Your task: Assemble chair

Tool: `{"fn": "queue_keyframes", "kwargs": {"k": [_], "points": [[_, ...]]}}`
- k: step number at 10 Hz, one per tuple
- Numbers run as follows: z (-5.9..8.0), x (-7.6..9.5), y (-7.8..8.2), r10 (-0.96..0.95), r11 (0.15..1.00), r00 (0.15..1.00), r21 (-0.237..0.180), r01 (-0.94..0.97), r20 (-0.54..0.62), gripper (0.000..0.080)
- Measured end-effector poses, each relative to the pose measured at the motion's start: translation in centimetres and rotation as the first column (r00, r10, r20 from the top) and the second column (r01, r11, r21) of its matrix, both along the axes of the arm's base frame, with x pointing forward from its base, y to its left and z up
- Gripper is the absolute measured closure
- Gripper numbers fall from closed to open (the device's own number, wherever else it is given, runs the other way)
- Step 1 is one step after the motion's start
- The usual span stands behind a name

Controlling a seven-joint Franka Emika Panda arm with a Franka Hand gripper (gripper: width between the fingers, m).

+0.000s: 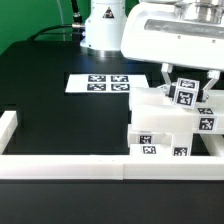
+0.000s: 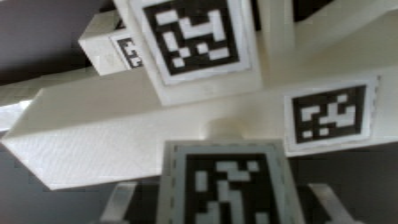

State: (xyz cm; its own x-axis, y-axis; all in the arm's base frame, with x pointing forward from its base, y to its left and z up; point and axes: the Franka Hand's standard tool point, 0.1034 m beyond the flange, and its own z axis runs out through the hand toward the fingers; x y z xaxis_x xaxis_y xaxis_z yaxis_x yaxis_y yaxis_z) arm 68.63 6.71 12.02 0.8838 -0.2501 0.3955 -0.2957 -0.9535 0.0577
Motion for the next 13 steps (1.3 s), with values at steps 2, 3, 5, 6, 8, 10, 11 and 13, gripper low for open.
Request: {"fn": "queue_keyframes", "kwargs": {"k": [2, 3, 5, 6, 8, 10, 11, 13], "points": [[-0.29, -0.09, -0.02, 0.0, 1.0, 1.0, -0.002, 0.0, -0.004, 0.0523], [-0.34, -0.11, -0.03, 0.0, 1.0, 1.0, -0.003, 0.0, -0.005, 0.0523], [-0.43, -0.08, -0.02, 0.002, 1.0, 1.0, -0.003, -0.002, -0.002, 0.0523], [-0.47, -0.04, 0.01, 0.004, 1.0, 1.0, -0.004, -0.004, 0.004, 0.0523], [-0.53, -0.01, 0.01, 0.005, 1.0, 1.0, -0.004, -0.005, 0.007, 0.0523], [-0.57, -0.02, 0.01, 0.005, 1.0, 1.0, -0.004, -0.005, 0.007, 0.0433], [-0.58, -0.03, 0.01, 0.005, 1.0, 1.0, -0.004, -0.005, 0.006, 0.026], [-0.6, -0.03, 0.0, 0.005, 1.0, 1.0, -0.005, -0.005, 0.006, 0.0173]]}}
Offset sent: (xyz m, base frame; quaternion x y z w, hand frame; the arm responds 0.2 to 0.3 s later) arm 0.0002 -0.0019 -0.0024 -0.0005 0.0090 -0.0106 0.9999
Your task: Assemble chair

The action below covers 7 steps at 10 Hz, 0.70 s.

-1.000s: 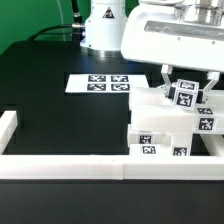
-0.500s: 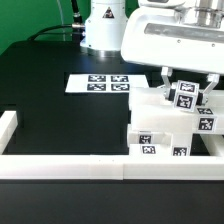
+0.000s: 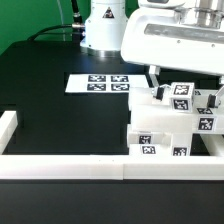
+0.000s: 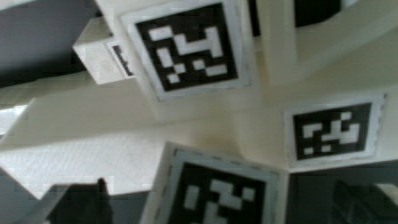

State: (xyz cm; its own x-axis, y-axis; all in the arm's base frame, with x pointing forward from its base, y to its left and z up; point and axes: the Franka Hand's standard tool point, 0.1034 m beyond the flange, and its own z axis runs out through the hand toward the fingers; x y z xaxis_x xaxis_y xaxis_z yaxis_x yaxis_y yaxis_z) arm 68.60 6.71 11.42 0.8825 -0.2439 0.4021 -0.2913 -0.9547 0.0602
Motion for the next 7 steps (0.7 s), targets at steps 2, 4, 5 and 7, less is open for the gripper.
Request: {"fn": "queue_keyframes", "kwargs": {"k": [2, 4, 5, 7], "points": [[0.0, 0.0, 0.0, 0.0, 1.0, 1.0, 0.0, 0.0, 0.0, 0.0157], [0.1, 0.0, -0.1, 0.0, 1.0, 1.0, -0.001, 0.0, -0.005, 0.0151], [0.7, 0.1, -0.2, -0.002, 1.0, 1.0, -0.001, 0.002, -0.016, 0.015], [2.3, 0.4, -0.3, 0.002, 1.0, 1.0, 0.005, -0.002, -0.017, 0.015]]}}
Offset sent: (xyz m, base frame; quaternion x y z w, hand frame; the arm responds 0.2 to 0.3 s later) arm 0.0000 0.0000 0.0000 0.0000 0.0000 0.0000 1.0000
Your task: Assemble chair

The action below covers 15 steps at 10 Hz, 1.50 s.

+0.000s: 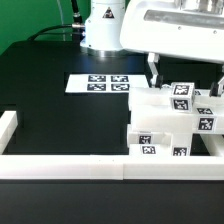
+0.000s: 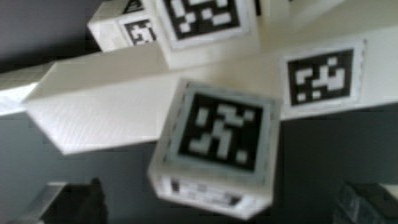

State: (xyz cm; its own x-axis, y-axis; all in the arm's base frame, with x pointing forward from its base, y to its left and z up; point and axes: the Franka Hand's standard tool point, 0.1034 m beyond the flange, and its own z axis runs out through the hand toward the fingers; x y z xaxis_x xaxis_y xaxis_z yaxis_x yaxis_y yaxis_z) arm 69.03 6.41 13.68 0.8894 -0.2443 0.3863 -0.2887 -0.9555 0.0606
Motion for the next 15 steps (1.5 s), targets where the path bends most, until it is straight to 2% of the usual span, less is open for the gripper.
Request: {"fn": "queue_keyframes", "kwargs": {"k": [2, 5, 10, 15], "points": [[1.2, 0.3, -0.4, 0.004, 1.0, 1.0, 0.004, -0.004, 0.011, 0.015], [0.9, 0.1, -0.5, 0.001, 1.0, 1.0, 0.001, -0.001, -0.01, 0.015], [1.3, -1.3, -3.5, -0.051, 0.998, 0.945, -0.04, 0.04, -0.323, 0.015], [1.8, -0.8, -4.2, -0.066, 0.998, 0.943, -0.041, 0.056, -0.325, 0.015]]}}
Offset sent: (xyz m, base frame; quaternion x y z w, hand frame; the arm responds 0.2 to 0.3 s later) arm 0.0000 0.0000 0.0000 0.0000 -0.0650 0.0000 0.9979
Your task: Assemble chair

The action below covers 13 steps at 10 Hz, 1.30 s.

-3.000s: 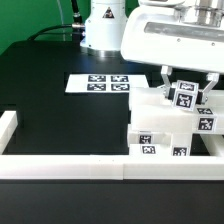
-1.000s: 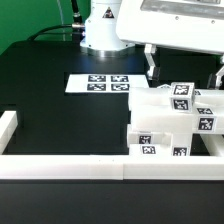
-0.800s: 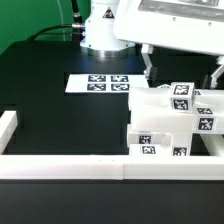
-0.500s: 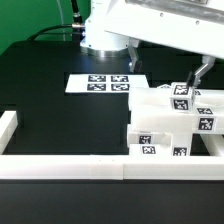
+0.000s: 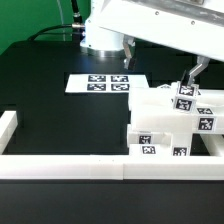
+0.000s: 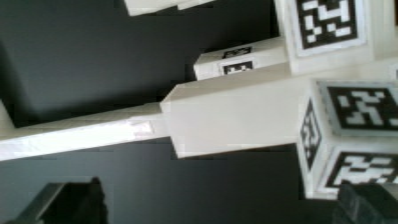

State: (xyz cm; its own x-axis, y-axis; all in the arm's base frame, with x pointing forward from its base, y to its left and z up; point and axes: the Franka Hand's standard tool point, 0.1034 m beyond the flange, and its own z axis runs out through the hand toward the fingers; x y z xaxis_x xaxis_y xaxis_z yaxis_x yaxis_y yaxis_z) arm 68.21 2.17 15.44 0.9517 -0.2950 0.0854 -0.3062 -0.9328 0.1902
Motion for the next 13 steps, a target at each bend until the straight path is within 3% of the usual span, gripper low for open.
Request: {"fn": "queue_keyframes", "kwargs": {"k": [1, 4, 11, 13], "points": [[0.3, 0.0, -0.4, -0.024, 1.0, 1.0, 0.016, 0.024, -0.001, 0.015], [1.6, 0.1, -1.4, -0.167, 0.975, 0.986, 0.152, 0.164, 0.007, 0.015], [1.7, 0.1, -1.4, -0.203, 0.967, 0.979, 0.159, 0.199, 0.009, 0.015], [2.1, 0.5, 0.5, -0.111, 0.979, 0.993, 0.174, 0.105, 0.027, 0.015]]}}
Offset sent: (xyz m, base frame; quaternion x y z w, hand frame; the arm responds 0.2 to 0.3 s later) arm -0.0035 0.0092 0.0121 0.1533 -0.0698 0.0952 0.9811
